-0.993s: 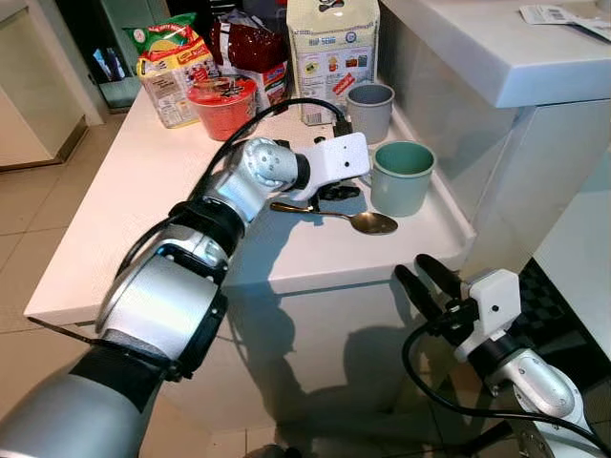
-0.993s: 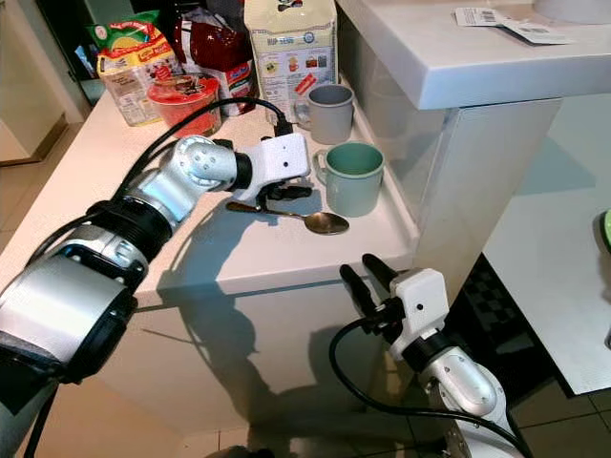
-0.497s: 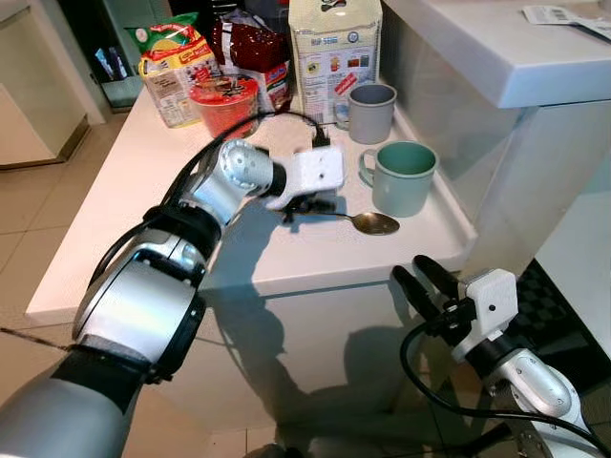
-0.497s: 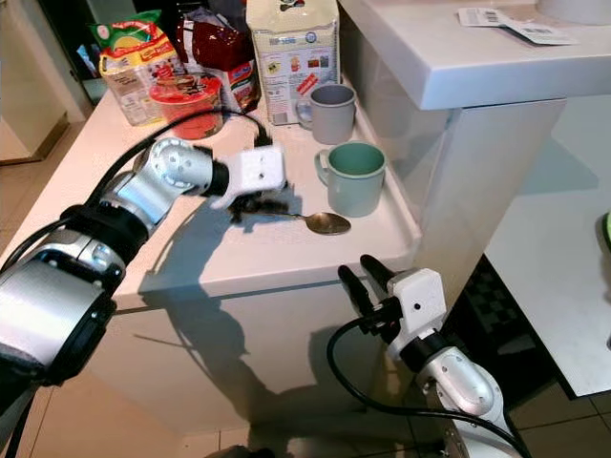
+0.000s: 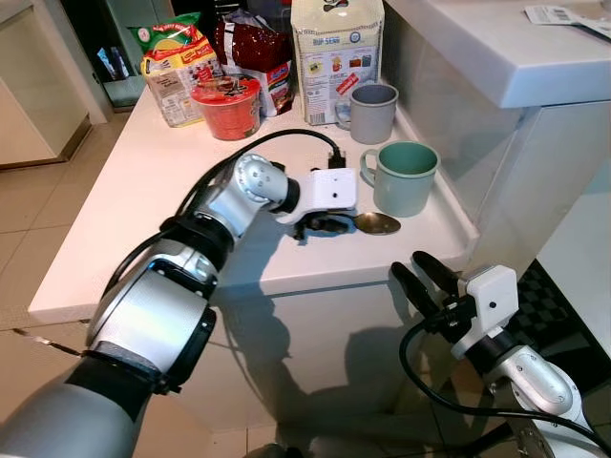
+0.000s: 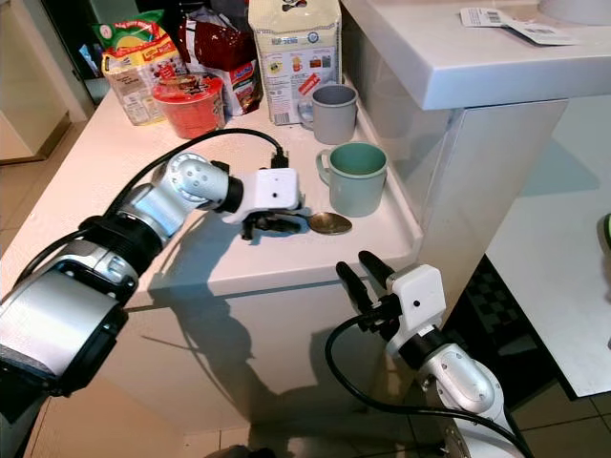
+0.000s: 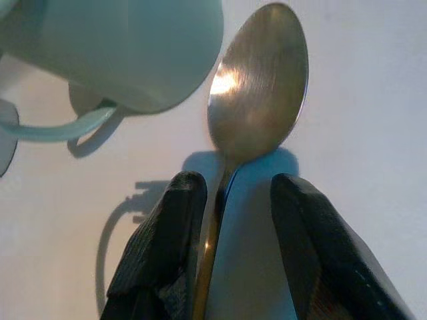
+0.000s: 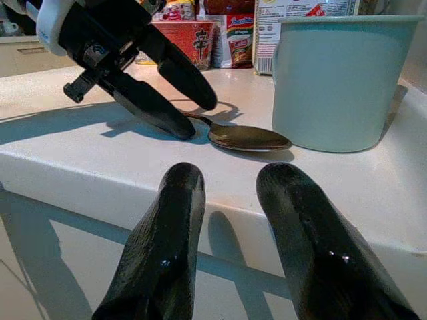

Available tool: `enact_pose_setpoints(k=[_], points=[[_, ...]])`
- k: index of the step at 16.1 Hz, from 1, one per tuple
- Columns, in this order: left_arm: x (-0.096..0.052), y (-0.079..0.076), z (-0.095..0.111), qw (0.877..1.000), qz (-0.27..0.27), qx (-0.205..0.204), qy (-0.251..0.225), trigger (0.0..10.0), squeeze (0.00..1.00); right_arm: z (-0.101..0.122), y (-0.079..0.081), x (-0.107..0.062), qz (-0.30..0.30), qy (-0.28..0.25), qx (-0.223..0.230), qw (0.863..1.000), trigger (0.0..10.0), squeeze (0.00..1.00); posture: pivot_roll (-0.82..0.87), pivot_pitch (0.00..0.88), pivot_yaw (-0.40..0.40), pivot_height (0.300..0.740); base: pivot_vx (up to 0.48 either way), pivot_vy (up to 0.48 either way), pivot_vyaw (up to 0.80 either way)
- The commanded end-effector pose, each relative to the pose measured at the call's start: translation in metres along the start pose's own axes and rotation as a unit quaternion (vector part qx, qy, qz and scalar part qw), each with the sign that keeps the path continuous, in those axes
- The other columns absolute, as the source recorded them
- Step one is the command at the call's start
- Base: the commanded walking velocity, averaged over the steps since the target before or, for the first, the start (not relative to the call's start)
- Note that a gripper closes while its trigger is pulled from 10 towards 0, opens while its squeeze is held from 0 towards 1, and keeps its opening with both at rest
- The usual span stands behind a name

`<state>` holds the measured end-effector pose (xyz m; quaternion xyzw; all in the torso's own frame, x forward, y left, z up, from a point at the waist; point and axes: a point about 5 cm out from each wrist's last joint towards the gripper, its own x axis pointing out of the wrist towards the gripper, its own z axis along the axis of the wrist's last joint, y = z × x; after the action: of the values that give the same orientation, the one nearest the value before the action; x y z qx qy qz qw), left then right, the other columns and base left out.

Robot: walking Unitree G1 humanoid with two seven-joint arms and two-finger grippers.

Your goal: Setting the table

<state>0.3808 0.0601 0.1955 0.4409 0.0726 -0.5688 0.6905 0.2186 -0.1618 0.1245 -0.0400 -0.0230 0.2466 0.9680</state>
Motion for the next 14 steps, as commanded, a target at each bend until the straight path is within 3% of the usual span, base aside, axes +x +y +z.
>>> enact_pose_setpoints(k=[1,8,9,10,11,12,13,14], points=[[-0.003,0.003,0.001,1.0,0.01,-0.004,-0.002,10.0,0.0,0.003,0.002,0.001,0.005,-0.004,-0.001,1.0,10.0,0.0,-0.14,0.0,0.101,0.74,0.0,0.0,0.0],[-0.002,0.006,0.0,0.999,0.026,-0.019,0.0,10.0,0.0,0.003,0.003,0.001,0.003,-0.005,0.0,1.0,10.0,0.0,-0.15,0.0,0.108,0.74,0.0,0.0,0.0],[-0.002,0.005,0.0,0.999,0.028,-0.02,0.001,4.7,0.0,0.003,0.004,0.001,0.003,-0.006,0.0,1.0,10.0,0.0,-0.15,0.0,0.109,0.74,0.0,0.0,0.0],[-0.001,0.005,-0.001,0.999,0.032,-0.024,0.004,4.2,0.0,0.003,0.004,0.001,0.003,-0.005,0.0,1.0,10.0,0.0,-0.15,0.0,0.11,0.74,0.0,0.0,0.0],[0.0,0.004,-0.002,0.999,0.028,-0.027,0.007,3.0,0.0,0.003,0.004,0.0,0.004,-0.005,0.0,1.0,10.0,0.0,-0.15,0.0,0.11,0.74,0.0,0.0,0.0],[0.0,0.003,-0.004,0.999,0.024,-0.032,0.009,0.7,0.0,0.003,0.005,0.0,0.004,-0.005,0.0,1.0,10.0,0.0,-0.15,0.0,0.111,0.74,0.0,0.0,0.0],[0.001,0.001,-0.005,0.999,0.016,-0.042,0.012,2.5,0.0,0.003,0.005,0.0,0.005,-0.005,0.0,1.0,10.0,0.0,-0.15,0.0,0.111,0.74,0.0,0.0,0.0],[0.002,-0.001,-0.008,0.998,0.008,-0.054,0.018,2.6,0.0,0.002,0.005,-0.001,0.006,-0.005,0.0,1.0,10.0,0.0,-0.15,0.0,0.113,0.74,0.0,0.0,0.0]])
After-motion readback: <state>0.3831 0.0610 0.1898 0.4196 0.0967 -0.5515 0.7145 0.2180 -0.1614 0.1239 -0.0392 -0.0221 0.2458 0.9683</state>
